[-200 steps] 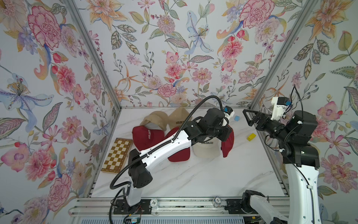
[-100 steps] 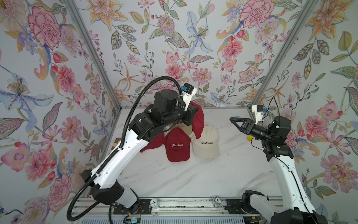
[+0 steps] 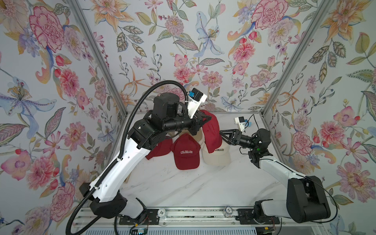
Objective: Stack the baseball caps by color
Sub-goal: Pick up the baseball cap from the center of the board.
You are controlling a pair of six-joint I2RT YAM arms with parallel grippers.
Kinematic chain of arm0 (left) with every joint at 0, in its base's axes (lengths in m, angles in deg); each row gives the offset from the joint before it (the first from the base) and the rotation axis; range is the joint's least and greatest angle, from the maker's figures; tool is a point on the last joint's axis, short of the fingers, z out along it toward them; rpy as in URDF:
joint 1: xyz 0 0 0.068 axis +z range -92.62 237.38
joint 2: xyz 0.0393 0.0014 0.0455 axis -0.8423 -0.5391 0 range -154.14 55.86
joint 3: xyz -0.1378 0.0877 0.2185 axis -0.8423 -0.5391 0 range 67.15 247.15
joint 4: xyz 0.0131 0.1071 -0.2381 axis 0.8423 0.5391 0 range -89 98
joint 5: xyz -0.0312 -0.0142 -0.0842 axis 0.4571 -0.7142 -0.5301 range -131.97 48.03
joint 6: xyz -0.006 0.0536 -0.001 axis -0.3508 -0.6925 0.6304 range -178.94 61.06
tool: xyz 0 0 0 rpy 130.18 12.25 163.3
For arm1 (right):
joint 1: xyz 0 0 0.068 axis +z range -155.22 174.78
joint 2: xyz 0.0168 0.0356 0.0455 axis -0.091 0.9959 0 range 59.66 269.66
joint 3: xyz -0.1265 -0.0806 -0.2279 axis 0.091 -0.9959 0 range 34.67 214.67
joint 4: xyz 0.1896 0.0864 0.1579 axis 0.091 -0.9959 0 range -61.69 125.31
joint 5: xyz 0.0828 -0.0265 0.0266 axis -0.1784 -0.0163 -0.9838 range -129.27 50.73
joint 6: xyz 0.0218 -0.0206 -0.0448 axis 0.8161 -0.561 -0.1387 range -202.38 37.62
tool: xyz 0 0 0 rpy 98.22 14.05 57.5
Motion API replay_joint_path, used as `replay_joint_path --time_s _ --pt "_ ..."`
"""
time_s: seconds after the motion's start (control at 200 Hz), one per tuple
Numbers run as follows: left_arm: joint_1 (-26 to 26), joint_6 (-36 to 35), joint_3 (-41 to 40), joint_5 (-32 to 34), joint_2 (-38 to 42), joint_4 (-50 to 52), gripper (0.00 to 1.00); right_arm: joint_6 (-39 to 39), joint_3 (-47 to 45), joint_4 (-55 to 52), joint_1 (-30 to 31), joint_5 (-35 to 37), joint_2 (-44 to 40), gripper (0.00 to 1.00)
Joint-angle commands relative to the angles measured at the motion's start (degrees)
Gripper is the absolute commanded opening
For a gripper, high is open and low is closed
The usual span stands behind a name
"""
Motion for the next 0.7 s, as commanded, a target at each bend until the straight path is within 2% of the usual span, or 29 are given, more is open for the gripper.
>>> replay_joint_path --time_s 0.0,0.08,0.325,0.696 --pt "0.9 -0.5 -4.2 -4.0 1.6 -4.7 0.00 15.6 -0.8 27.6 0.6 1.9 4.7 0.99" --pt "1.1 0.5 -7.1 -4.9 2.2 -7.3 0.00 20.3 -0.1 34.2 1.1 2.4 8.6 0.99" --pt "2.0 1.5 -10.1 -5.7 3.2 -10.9 0.00 20.1 2.2 34.1 3.2 1.0 11.9 0.95" --pt "3.3 0.2 -7.0 -7.4 2.1 -8.9 0.00 16.5 1.3 28.8 2.5 0.0 14.1 0.99"
